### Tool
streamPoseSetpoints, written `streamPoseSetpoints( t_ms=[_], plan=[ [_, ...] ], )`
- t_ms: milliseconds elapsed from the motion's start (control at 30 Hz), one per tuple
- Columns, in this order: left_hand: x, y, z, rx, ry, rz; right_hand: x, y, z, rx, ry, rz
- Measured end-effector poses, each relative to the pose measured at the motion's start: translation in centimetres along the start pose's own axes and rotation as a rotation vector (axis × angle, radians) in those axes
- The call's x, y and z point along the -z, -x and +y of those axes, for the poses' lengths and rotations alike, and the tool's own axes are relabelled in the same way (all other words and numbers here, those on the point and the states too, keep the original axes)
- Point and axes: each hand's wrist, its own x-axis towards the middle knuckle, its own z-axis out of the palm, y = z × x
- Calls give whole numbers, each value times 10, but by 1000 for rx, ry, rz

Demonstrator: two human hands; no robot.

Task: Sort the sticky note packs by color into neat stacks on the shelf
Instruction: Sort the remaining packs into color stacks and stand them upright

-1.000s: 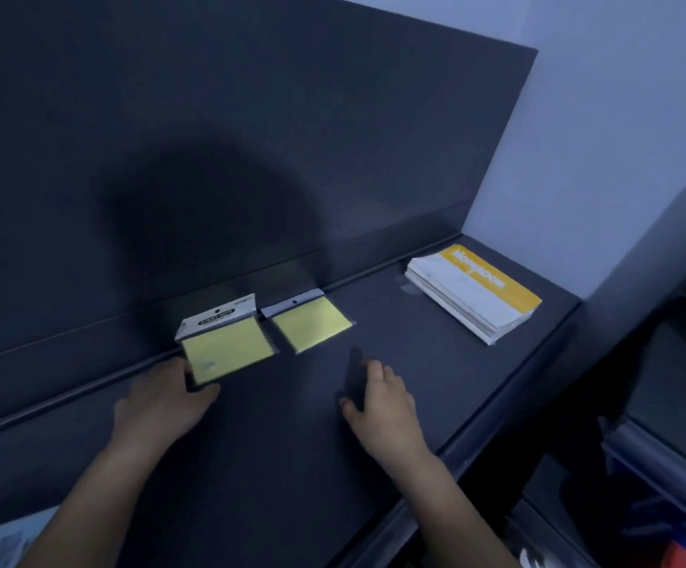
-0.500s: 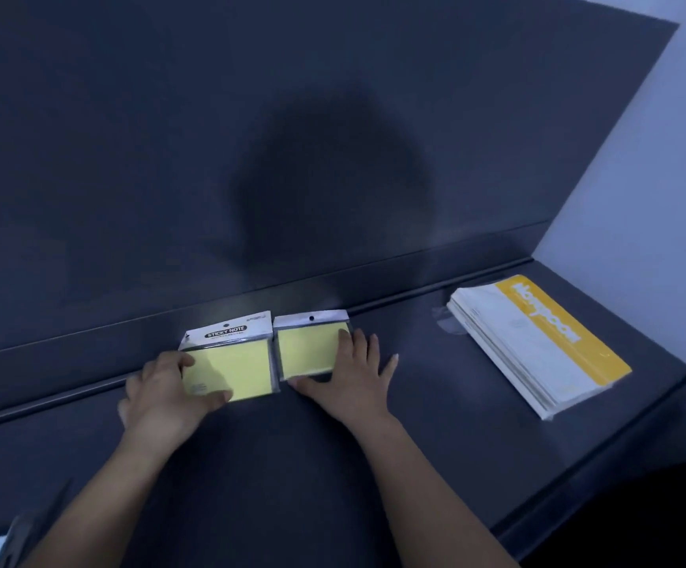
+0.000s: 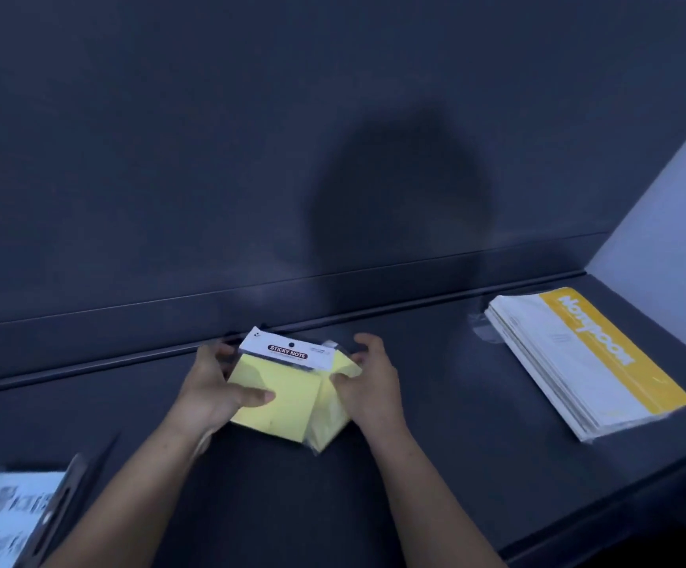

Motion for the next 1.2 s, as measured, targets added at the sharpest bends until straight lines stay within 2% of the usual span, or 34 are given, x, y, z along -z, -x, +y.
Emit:
streamPoseSetpoints(
  t_ms=[133,233,333,467,633,767,1033,1200],
  plan=[
    [21,21,5,35,-16,-148,21,6,-8,-72,-15,-205],
    [41,40,8,1,5,-168,24,17,-21,-78,4,-377],
    [72,64,7,-42,91,-44,17,36,-45,-53,-29,-438],
    [137,99,-5,-113,238,205,-11,71,-90,60,-158,-510],
    [229,151,-44,-48,369,433,-66,142,-145,209,-353,-609],
    [298,206,-85,-49,454,549,-121,202,-179,219,-409,-694],
    [422,327,-181,-5,550,752,-254,360,-207,200,-409,-1004],
    [477,395,-229,20,602,873,-308,437,-219,111,-478,-1040]
  ],
)
